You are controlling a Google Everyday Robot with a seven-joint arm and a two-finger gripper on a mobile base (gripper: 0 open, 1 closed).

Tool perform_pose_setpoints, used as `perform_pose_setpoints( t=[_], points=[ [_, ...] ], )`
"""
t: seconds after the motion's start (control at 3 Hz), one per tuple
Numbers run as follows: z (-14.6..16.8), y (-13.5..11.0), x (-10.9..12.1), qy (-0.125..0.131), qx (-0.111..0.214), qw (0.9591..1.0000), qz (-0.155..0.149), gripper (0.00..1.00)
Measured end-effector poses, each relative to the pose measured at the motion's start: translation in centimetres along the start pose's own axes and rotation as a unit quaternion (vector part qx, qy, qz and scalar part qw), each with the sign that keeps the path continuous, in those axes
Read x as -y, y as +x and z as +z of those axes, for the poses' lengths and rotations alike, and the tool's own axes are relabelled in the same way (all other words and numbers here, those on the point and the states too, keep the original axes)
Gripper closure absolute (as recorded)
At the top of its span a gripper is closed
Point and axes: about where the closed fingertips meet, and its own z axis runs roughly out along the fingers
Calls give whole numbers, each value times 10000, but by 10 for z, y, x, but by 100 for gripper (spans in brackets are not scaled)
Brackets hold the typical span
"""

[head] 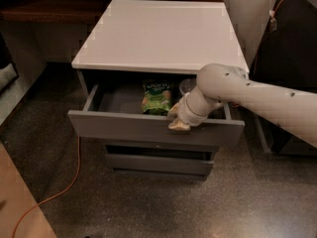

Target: Pick green rice chip bag from top drawer and place on counter

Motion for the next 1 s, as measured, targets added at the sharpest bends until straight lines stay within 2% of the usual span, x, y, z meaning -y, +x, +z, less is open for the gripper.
perform_pose_setpoints(
  t=[0.33, 0.67, 1.0],
  points=[
    [-2, -6, -38, -114, 39, 9999, 90, 100],
    [-5, -9, -48, -132, 63, 9998, 101, 100],
    [-13, -16, -70, -174, 115, 9997, 135, 100]
  ],
)
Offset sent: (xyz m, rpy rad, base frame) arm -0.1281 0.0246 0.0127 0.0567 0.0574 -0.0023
